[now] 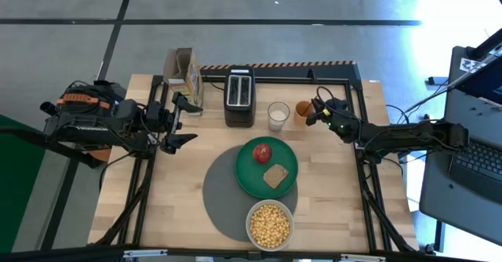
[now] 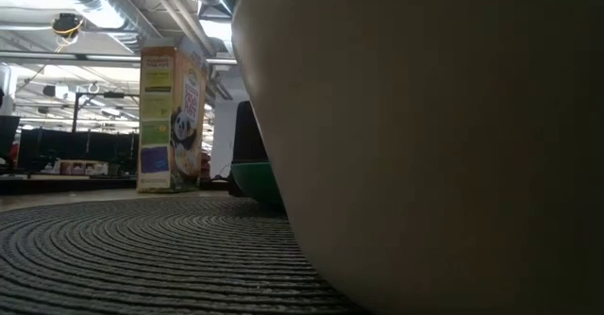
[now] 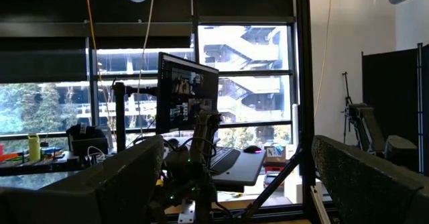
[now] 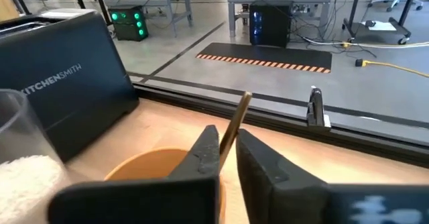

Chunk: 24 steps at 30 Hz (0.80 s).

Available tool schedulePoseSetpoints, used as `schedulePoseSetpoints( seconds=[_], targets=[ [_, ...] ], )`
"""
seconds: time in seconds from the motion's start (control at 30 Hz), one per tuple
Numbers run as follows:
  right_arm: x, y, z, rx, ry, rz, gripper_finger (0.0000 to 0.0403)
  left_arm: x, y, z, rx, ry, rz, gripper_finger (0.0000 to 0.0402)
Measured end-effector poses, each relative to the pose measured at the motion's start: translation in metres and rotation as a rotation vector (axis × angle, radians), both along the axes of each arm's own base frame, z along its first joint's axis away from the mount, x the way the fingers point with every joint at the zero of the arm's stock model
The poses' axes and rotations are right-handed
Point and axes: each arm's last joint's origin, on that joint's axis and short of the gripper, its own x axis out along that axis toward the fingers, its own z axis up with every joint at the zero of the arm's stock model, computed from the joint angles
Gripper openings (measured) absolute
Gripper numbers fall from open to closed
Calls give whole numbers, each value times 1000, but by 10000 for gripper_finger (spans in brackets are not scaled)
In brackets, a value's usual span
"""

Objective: Arrange a breakfast setting
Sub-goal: Put the gold spoon on the gray table mat beside the white bowl

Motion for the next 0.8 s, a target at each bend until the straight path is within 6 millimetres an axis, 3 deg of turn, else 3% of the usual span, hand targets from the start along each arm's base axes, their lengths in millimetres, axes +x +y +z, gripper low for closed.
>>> schedulePoseSetpoints(
  seconds=[0.1,0.8],
  targets=[
    [0,0,1,-10,8,5,5,0,0,0,0,0,0,376],
    [4,1,8,-79,15,86,2,0,0,0,1,1,1,376]
  ],
)
